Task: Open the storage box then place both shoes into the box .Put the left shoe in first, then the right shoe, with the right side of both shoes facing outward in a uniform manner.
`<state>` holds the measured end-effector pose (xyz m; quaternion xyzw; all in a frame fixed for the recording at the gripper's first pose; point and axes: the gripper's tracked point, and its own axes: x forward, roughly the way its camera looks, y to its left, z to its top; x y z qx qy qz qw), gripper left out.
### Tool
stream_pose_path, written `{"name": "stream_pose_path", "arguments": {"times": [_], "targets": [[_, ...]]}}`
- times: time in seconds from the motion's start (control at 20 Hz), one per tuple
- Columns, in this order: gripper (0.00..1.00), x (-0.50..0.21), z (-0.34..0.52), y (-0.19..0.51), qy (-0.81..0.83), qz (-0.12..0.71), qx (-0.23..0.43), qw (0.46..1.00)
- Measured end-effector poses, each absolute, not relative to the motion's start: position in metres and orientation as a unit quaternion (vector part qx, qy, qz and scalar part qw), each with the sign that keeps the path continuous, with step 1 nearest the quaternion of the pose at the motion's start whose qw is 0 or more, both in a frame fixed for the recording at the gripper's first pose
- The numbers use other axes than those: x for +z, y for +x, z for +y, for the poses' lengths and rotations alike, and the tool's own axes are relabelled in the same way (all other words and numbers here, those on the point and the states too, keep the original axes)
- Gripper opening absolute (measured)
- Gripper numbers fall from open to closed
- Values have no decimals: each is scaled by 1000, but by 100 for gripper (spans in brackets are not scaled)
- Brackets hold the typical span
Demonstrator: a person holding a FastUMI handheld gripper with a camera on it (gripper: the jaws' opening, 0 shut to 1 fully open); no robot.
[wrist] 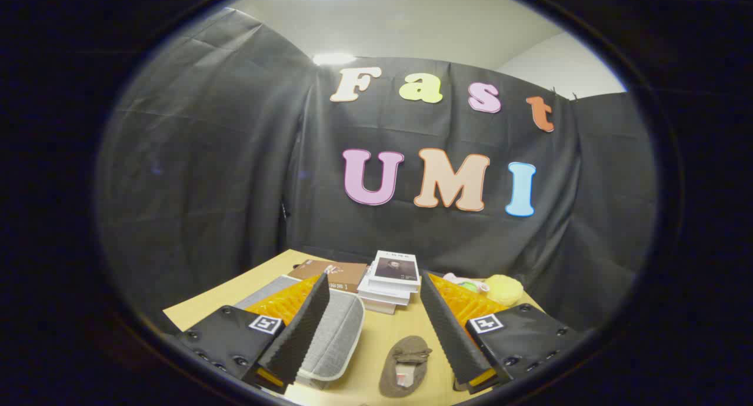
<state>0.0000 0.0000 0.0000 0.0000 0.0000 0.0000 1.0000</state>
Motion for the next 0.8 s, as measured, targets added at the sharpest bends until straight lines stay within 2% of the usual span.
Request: {"name": "stream_pose_path", "arguments": {"times": [0.8], "targets": [[99,-8,-11,3,18,-1,3,1000]]}}
